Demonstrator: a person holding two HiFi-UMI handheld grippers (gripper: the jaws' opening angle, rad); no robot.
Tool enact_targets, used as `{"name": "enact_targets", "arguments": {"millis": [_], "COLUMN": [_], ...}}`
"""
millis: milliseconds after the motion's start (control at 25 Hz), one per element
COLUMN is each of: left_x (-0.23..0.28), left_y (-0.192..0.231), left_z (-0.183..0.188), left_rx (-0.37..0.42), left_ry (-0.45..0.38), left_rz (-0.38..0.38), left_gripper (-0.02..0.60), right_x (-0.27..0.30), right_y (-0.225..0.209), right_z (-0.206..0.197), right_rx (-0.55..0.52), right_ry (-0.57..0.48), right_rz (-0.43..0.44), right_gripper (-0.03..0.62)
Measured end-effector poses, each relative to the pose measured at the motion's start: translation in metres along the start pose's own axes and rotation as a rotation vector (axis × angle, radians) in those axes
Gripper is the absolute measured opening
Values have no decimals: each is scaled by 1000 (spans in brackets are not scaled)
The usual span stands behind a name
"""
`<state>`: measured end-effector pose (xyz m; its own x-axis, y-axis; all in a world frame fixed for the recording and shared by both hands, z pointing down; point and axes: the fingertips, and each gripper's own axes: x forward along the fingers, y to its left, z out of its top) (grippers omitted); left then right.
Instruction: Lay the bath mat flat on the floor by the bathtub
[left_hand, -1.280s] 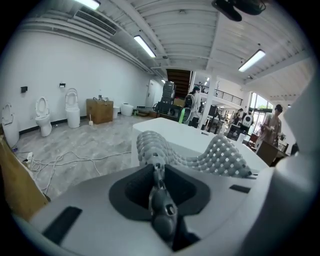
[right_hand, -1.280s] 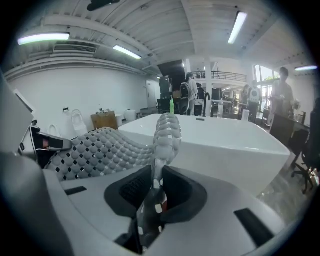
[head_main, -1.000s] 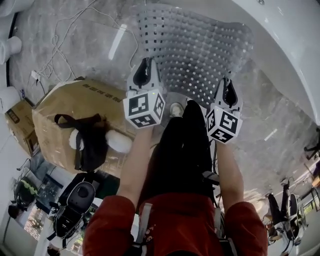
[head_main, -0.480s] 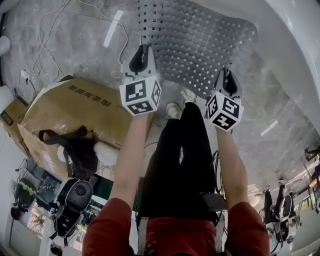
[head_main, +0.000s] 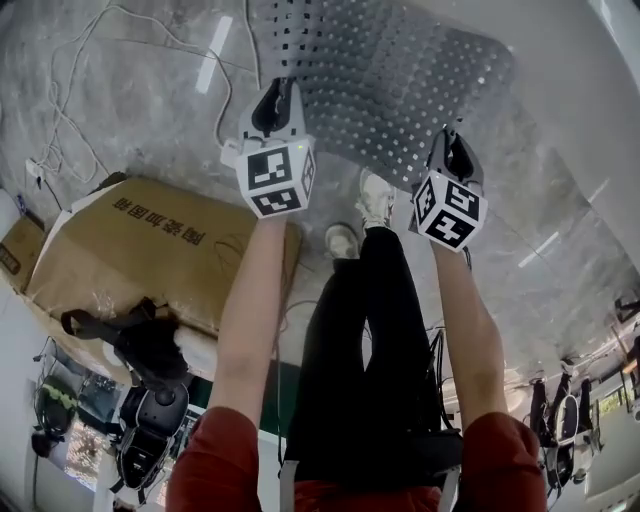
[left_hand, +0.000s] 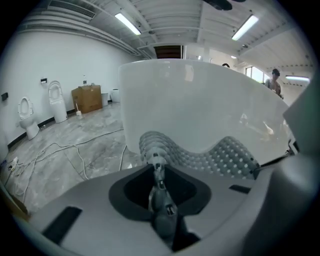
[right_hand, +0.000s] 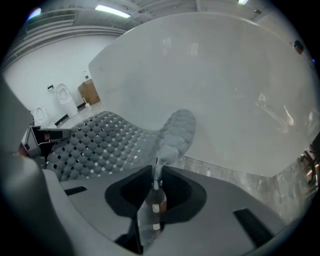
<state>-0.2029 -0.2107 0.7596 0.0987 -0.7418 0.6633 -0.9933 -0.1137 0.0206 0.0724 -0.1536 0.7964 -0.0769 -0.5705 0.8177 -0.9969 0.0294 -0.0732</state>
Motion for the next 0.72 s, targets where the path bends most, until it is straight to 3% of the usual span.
{"name": "enact_targets", "arguments": {"millis": [720], "left_x": [119], "left_y": [-11], "left_z": [-100], "left_rx": [174], "left_ry": [68], "left_rz": [-37], "left_gripper": [78], "right_x": [121], "right_y": [-29], "right_z": [-98], "right_rx": [87], "right_ry": [122], "right_rz": [-58], "right_gripper": [74]}}
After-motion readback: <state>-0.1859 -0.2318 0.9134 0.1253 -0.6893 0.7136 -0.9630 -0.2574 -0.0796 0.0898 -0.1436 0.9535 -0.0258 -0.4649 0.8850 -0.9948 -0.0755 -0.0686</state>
